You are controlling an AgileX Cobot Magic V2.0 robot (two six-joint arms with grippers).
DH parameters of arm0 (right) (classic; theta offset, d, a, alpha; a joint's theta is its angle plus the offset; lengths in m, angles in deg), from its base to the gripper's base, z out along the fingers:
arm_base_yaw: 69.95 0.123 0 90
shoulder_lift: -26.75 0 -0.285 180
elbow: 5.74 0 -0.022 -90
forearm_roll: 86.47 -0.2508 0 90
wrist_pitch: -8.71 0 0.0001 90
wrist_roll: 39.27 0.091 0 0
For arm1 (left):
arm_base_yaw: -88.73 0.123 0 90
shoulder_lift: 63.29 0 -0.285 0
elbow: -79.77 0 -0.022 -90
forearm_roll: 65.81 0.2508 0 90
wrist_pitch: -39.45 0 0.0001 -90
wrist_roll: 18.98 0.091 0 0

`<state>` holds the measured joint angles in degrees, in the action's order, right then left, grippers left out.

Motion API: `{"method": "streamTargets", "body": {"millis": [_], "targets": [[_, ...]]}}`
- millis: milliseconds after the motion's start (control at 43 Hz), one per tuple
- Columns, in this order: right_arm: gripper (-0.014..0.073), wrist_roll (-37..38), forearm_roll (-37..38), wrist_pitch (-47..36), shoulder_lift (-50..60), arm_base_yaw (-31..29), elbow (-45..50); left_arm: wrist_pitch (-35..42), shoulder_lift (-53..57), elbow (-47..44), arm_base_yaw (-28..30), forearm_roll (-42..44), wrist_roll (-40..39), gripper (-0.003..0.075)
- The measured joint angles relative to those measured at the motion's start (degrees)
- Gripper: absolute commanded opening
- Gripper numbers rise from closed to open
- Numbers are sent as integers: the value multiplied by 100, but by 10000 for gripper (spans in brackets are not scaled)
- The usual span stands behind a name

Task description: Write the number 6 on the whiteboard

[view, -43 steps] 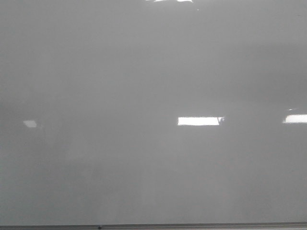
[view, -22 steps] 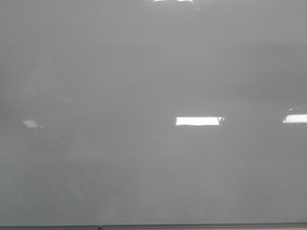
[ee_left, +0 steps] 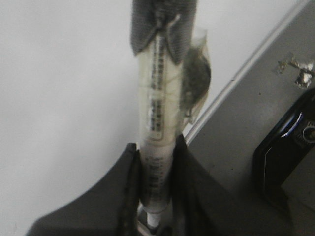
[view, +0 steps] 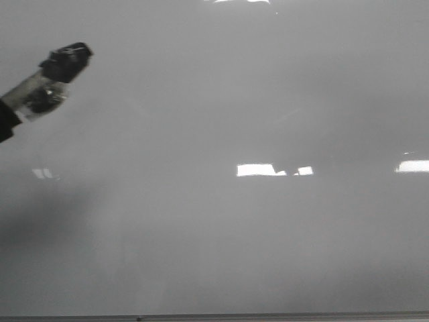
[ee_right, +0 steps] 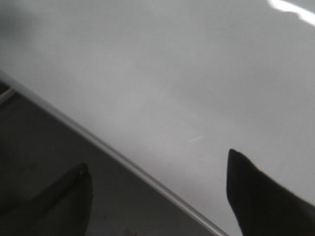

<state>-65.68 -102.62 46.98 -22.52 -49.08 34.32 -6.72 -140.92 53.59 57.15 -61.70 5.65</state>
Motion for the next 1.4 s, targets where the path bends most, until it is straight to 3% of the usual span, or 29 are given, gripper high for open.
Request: {"method": "streamTargets", "body": {"millis": [140,279,465,674,1047,1140,1163,1256,1395], "targets": [[580,-612,-147,453,-942,1026,-552,-125,0,101,-1379,567,208,-20],[580,-795,-182,441,-1634,1752,-1033,-168,0,101,-2202,847,255,-20],[580,-874,-195,194,-2248,2387,-1485,85,0,101,-2627,910,267,-20],[552,-883,-195,-15,-2619,2729,-1774,313,0,101,-2676,910,267,-20],[117,-883,-197,-37,-2709,2752,-1841,566,0,101,-2676,827,267,-20],[-41,-895,-197,-37,-2709,2752,-1841,618,0,101,-2676,827,269,-15],[-75,-895,-197,-26,-2709,2752,-1841,618,0,101,-2676,827,269,-8],[-67,-895,-197,-26,-2709,2752,-1841,646,0,101,-2676,838,269,87],[-69,-895,-146,12,-2709,2721,-1845,728,0,101,-2676,847,258,365]]}}
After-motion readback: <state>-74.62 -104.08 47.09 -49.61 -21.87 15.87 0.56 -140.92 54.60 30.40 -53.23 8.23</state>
